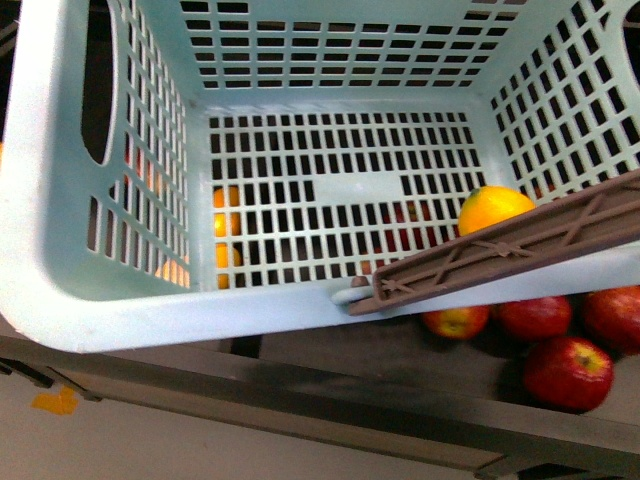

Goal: Pick lemon and mango into basket

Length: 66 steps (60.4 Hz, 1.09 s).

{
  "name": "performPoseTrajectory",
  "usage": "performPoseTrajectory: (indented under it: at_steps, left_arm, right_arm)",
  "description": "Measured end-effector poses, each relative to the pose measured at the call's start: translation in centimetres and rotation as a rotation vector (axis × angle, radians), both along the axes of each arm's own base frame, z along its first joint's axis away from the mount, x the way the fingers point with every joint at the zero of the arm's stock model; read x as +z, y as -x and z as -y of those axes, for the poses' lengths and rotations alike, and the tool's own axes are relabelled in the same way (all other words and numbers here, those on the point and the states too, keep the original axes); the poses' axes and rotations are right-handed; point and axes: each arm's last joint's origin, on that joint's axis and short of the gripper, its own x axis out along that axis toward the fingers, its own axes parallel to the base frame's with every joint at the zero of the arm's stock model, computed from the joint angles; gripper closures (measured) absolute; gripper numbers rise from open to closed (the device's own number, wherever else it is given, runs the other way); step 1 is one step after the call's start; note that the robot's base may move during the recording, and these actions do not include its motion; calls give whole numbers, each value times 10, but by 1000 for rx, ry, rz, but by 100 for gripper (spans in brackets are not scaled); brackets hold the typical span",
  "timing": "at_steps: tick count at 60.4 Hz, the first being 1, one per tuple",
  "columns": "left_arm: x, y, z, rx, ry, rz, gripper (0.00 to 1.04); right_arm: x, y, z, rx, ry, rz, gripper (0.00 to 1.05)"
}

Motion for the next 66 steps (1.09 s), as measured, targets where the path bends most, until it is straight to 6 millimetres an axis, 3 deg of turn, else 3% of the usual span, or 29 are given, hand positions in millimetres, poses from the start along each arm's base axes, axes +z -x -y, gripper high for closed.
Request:
performPoseTrajectory:
  at_steps: [66]
  left_arm:
    - [0, -1, -1, 3, -3, 2, 100]
  right_arm:
    - [-1, 0, 0, 2, 0, -3, 9]
